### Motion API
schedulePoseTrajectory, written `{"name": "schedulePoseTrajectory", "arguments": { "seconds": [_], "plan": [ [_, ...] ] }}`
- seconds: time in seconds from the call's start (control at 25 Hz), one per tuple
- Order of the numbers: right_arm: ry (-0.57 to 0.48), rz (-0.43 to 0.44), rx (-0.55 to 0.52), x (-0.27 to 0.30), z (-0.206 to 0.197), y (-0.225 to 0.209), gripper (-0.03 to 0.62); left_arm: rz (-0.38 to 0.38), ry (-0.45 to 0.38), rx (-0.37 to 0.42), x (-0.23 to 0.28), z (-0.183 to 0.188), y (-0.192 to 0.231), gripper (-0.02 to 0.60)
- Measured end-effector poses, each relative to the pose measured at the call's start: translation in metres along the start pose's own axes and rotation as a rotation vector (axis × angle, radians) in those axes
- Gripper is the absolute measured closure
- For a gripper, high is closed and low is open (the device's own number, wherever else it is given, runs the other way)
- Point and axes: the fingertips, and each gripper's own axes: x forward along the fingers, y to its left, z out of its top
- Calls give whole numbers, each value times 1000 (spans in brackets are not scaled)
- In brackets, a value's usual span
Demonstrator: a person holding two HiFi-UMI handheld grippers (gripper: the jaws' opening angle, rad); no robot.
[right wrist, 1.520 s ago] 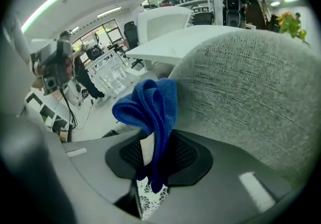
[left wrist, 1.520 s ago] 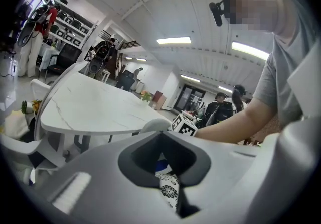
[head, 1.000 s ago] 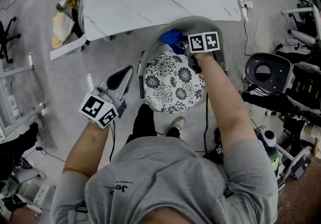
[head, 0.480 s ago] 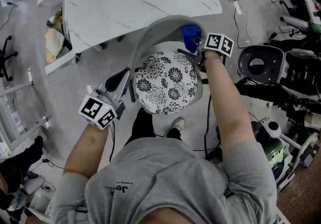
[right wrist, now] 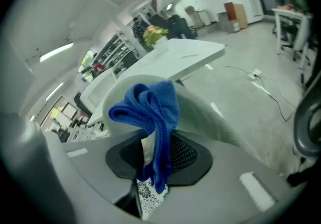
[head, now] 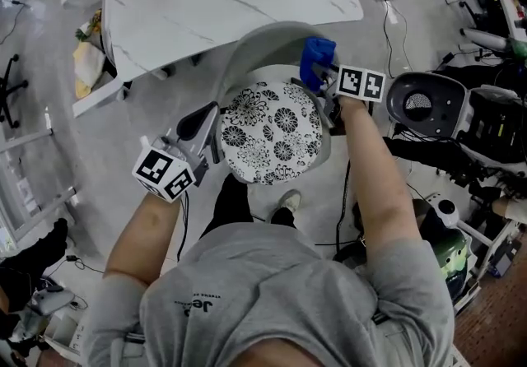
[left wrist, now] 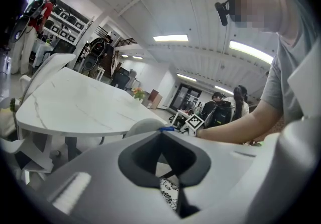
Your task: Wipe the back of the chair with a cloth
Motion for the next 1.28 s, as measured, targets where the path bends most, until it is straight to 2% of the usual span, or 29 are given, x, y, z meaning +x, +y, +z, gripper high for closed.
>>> {"name": "schedulePoseTrajectory", "arguments": {
  "seconds": [0.12,0.2,0.28,0.44,0.52,0.72,0.92,1.08,1.28],
  "plan": [
    [134,141,-235,28,-28,56,496,20,-5,-8,-9,-6,10,568],
    [258,206,-399,51,-58,89,496,36,-4,-14,-19,-10,19,568],
    [378,252,-516,74,-88,114,496,53,-4,-18,-30,-14,28,568],
    [609,266,-670,111,-142,132,496,84,-3,-30,-54,-23,42,568],
    [675,248,-702,125,-156,131,496,101,-2,-46,-65,-28,47,568],
    [666,184,-598,150,-152,129,496,141,1,-72,-89,-38,58,568],
    [574,162,-376,166,-137,121,496,162,14,-84,-98,-42,69,568],
    [496,138,-243,166,-120,104,496,153,29,-83,-91,-43,71,568],
    [365,44,-50,152,-80,57,494,107,55,-77,-65,-39,65,568]
  ]
}}
